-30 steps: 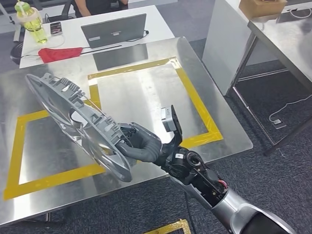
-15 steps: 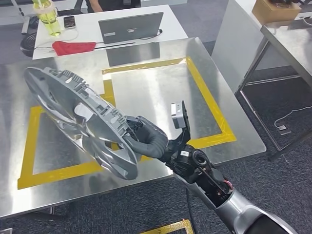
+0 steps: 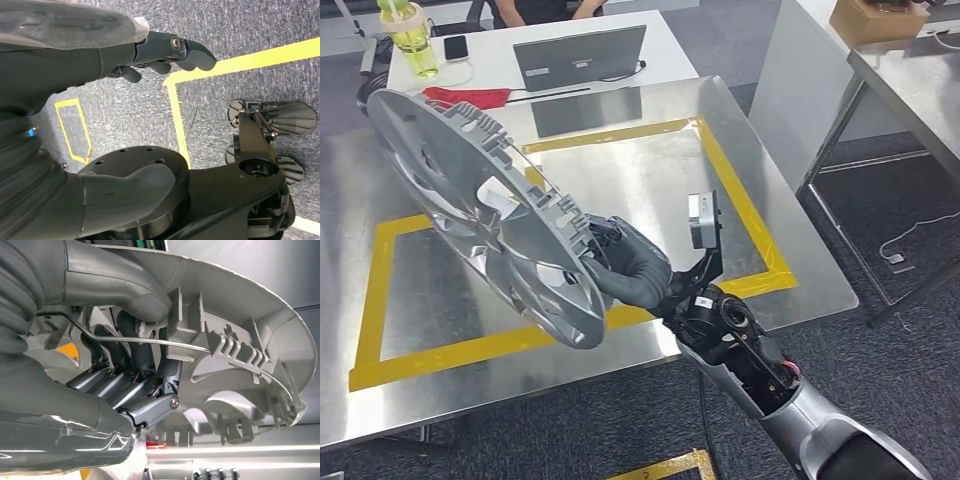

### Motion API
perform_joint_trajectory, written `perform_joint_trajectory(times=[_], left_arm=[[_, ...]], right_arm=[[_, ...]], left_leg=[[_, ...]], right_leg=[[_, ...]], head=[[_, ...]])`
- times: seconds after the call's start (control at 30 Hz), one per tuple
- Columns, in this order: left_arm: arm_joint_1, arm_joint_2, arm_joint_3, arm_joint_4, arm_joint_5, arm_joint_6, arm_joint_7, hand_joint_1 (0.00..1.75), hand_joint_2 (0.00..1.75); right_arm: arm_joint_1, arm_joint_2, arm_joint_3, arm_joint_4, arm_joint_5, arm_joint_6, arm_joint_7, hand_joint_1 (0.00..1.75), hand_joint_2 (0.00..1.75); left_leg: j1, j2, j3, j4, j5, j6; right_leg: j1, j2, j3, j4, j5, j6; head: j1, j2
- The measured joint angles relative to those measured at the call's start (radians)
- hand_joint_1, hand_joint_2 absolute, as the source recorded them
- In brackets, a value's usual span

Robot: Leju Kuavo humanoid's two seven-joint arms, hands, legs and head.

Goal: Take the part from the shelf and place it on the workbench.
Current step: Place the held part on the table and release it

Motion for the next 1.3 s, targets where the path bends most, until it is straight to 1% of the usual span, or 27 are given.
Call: perform_joint_trajectory(times=[0.1, 0.2, 0.3, 0.37, 0.47, 0.53, 0.63, 0.77, 0.87, 0.93, 1.0, 1.07, 1.2, 1.3], left_arm=[[0.0, -0.002, 0.0, 0.0, -0.004, -0.002, 0.0, 0.0, 1.75], [0.0, -0.004, 0.0, 0.0, -0.008, -0.002, -0.001, 0.0, 1.75], [-0.001, -0.008, 0.0, 0.0, -0.008, -0.002, -0.003, 0.0, 1.75], [-0.002, -0.011, 0.0, 0.0, -0.006, -0.002, -0.005, 0.0, 1.75], [-0.002, -0.017, 0.0, 0.0, -0.003, -0.002, -0.012, 0.0, 1.75], [-0.003, -0.022, 0.0, 0.0, -0.002, -0.002, -0.017, 0.0, 1.75], [-0.005, -0.03, 0.0, 0.0, -0.002, -0.003, -0.02, 0.0, 1.75], [-0.007, -0.038, 0.0, 0.0, -0.002, -0.004, -0.019, 0.0, 1.75], [-0.007, -0.044, 0.0, 0.0, 0.0, -0.003, -0.019, 0.0, 1.75], [-0.007, -0.046, 0.0, 0.0, 0.001, -0.002, -0.022, 0.0, 1.75], [-0.007, -0.048, 0.0, 0.0, 0.001, -0.005, -0.028, 0.0, 1.75], [-0.007, -0.05, 0.0, 0.0, 0.001, -0.011, -0.035, 0.0, 1.75], [-0.007, -0.053, 0.0, 0.0, 0.0, -0.022, -0.047, 0.0, 1.75], [-0.008, -0.055, 0.0, 0.0, 0.002, -0.023, -0.047, 0.0, 1.75]], right_arm=[[-0.01, 0.0, -0.007, -0.004, 0.021, -0.051, -0.02, 1.64, 1.75], [-0.049, 0.0, -0.027, -0.005, 0.038, -0.13, -0.034, 1.64, 1.75], [-0.121, 0.0, -0.051, -0.001, 0.115, -0.289, -0.021, 1.64, 1.75], [-0.175, 0.0, -0.056, 0.017, 0.214, -0.421, 0.003, 1.64, 1.75], [-0.248, 0.009, -0.053, 0.075, 0.396, -0.615, 0.052, 1.64, 1.75], [-0.292, 0.024, -0.05, 0.135, 0.469, -0.697, 0.069, 1.64, 1.75], [-0.345, 0.049, -0.049, 0.237, 0.498, -0.741, 0.059, 1.64, 1.75], [-0.391, 0.076, -0.048, 0.352, 0.492, -0.749, 0.031, 1.64, 1.75], [-0.409, 0.093, -0.046, 0.424, 0.513, -0.775, 0.039, 1.64, 1.75], [-0.416, 0.107, -0.037, 0.466, 0.579, -0.831, 0.08, 1.64, 1.75], [-0.421, 0.124, -0.021, 0.505, 0.678, -0.901, 0.152, 1.64, 1.75], [-0.427, 0.139, 0.0, 0.549, 0.777, -0.94, 0.225, 1.64, 1.75], [-0.43, 0.165, 0.053, 0.646, 0.927, -0.929, 0.352, 1.64, 1.75], [-0.425, 0.174, 0.099, 0.712, 1.009, -0.921, 0.438, 1.64, 1.75]], left_leg=[[0.001, 0.0, 0.0, 0.0, 0.0, 0.0], [0.001, 0.0, 0.0, 0.0, 0.0, 0.0], [0.001, 0.001, 0.0, 0.0, 0.001, 0.0], [0.001, 0.0, 0.0, 0.0, 0.001, 0.0], [0.0, 0.0, 0.0, 0.0, 0.002, 0.001], [0.0, 0.0, 0.0, 0.0, 0.002, 0.001], [0.0, 0.0, 0.0, 0.0, 0.002, 0.001], [0.0, 0.0, 0.0, 0.0, 0.002, 0.001], [0.0, 0.0, 0.0, 0.0, 0.002, 0.001], [0.0, 0.0, 0.0, 0.0, 0.002, 0.001], [0.001, -0.001, 0.0, 0.0, 0.003, 0.001], [0.001, -0.001, 0.0, -0.001, 0.003, 0.0], [0.001, 0.0, 0.001, -0.001, 0.003, 0.0], [0.001, -0.001, 0.001, -0.001, 0.003, 0.0]], right_leg=[[0.0, 0.0, 0.0, 0.0, 0.0, 0.0], [0.0, 0.0, 0.0, 0.001, 0.0, 0.0], [0.0, 0.0, 0.0, 0.001, 0.0, 0.0], [0.0, 0.0, 0.0, 0.002, 0.0, 0.0], [0.0, 0.0, 0.0, 0.002, 0.001, 0.001], [0.0, 0.0, 0.0, 0.003, 0.001, 0.002], [0.0, 0.0, 0.0, 0.003, 0.001, 0.002], [0.0, 0.0, -0.001, 0.003, 0.001, 0.002], [0.0, 0.0, -0.001, 0.003, 0.001, 0.002], [0.0, 0.0, -0.001, 0.003, 0.001, 0.002], [0.0, -0.002, -0.001, 0.003, 0.001, 0.002], [0.0, -0.002, -0.001, 0.003, 0.001, 0.002], [0.0, -0.001, -0.001, 0.003, 0.001, 0.002], [0.0, -0.002, -0.001, 0.003, 0.001, 0.002]], head=[[-0.002, 0.0], [-0.002, 0.0], [-0.002, 0.0], [-0.002, 0.0], [-0.002, 0.0], [-0.001, 0.0], [-0.002, 0.0], [-0.002, 0.0], [-0.003, 0.0], [-0.003, 0.0], [-0.004, 0.0], [-0.004, 0.0], [-0.004, 0.0], [-0.005, 0.0]])
